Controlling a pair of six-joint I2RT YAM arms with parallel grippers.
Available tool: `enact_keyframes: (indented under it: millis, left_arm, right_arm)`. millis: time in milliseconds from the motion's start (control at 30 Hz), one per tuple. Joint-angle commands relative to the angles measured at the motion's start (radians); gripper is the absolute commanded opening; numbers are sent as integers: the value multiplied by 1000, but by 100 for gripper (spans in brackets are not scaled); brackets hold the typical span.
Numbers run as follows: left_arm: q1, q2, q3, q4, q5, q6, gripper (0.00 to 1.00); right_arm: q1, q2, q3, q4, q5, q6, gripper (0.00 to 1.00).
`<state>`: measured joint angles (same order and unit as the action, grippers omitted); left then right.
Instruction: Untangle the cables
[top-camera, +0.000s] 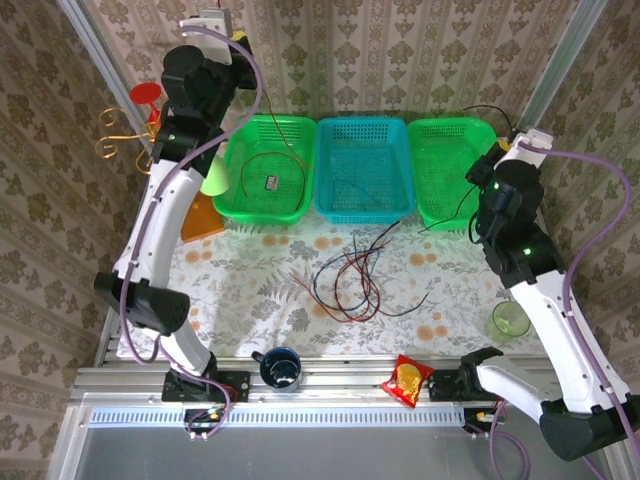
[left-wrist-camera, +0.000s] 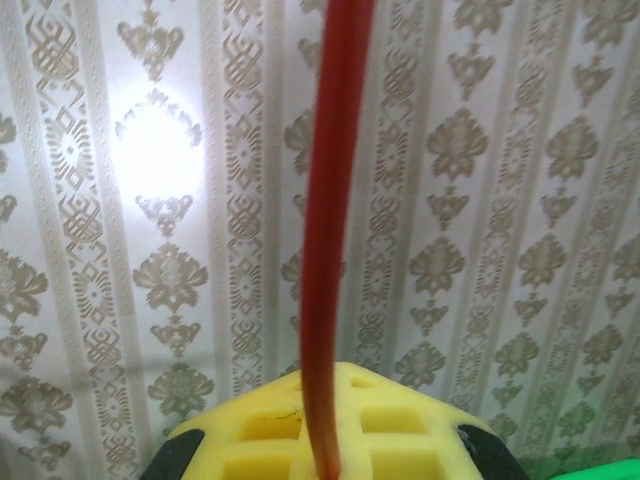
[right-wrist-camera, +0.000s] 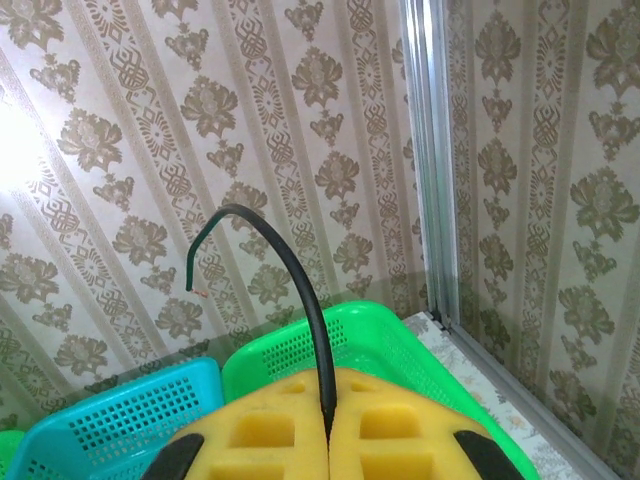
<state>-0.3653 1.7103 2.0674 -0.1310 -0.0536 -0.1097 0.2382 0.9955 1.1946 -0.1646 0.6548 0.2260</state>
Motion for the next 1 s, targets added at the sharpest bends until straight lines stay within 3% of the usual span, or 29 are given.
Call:
enact_keyframes:
  millis: [0, 367, 600, 967]
  left_arm:
    - [0, 44, 18, -53, 44, 8, 0]
    - [-12, 235, 11, -326, -47, 131, 0]
    - [29, 413, -46, -425, 65, -14, 0]
    - [65, 745, 221, -719, 151, -68, 0]
  right_arm:
    - [-26, 8, 68, 35, -40, -39, 0]
    - [-63, 19, 118, 25, -122, -66, 0]
    - [-63, 28, 163, 21, -191, -63, 0]
    - [-62, 54, 246, 16, -216, -106, 0]
